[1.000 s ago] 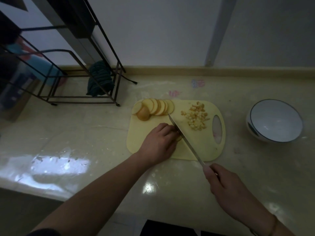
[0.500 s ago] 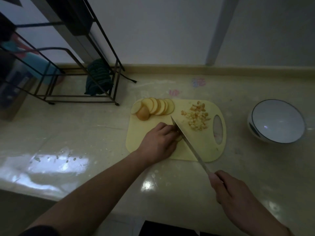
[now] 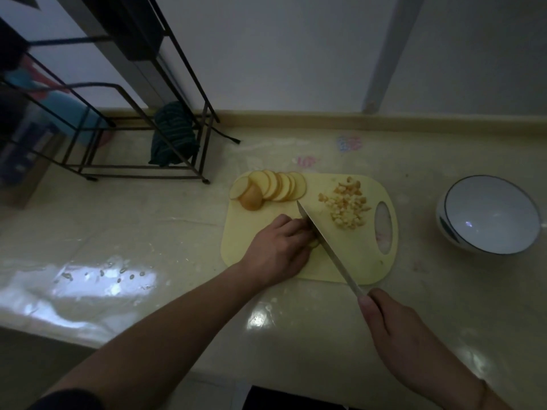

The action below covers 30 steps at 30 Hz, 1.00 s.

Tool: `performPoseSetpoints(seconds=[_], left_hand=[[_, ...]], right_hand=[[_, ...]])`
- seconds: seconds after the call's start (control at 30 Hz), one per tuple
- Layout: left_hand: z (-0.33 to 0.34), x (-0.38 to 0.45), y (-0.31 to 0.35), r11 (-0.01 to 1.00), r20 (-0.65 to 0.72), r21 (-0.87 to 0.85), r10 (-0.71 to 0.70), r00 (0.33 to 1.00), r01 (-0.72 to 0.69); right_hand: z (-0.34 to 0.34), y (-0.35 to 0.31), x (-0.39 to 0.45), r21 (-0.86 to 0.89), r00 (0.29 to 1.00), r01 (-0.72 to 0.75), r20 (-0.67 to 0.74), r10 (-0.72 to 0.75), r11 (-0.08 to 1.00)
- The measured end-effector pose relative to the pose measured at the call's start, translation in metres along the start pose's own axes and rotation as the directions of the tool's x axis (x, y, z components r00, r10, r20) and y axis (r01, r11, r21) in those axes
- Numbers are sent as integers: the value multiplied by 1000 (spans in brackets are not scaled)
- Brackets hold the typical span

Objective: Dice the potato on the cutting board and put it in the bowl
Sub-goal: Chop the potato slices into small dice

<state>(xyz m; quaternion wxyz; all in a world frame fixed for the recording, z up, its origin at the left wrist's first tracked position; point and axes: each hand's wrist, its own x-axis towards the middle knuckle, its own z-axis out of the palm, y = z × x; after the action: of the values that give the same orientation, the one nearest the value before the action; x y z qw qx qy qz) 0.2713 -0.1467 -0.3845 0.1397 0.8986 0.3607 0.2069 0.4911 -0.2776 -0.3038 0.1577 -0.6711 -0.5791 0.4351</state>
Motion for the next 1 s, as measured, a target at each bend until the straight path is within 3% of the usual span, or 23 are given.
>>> performPoseSetpoints(seconds=[0.4,0.57,1.0], left_hand=[[-2,-3,-2,998,-26,51,37,999,-36],[1,-7,-1,999,-39,46,-22,999,24],[2,-5,2,999,-36,38,-35,999,37]], right_hand=[[-11,8,10,82,1000,24,-5,-24,996],[-11,-2,4,113,999,32,12,-33,993],[-7,6,-7,66,999,52,1,-52,996]])
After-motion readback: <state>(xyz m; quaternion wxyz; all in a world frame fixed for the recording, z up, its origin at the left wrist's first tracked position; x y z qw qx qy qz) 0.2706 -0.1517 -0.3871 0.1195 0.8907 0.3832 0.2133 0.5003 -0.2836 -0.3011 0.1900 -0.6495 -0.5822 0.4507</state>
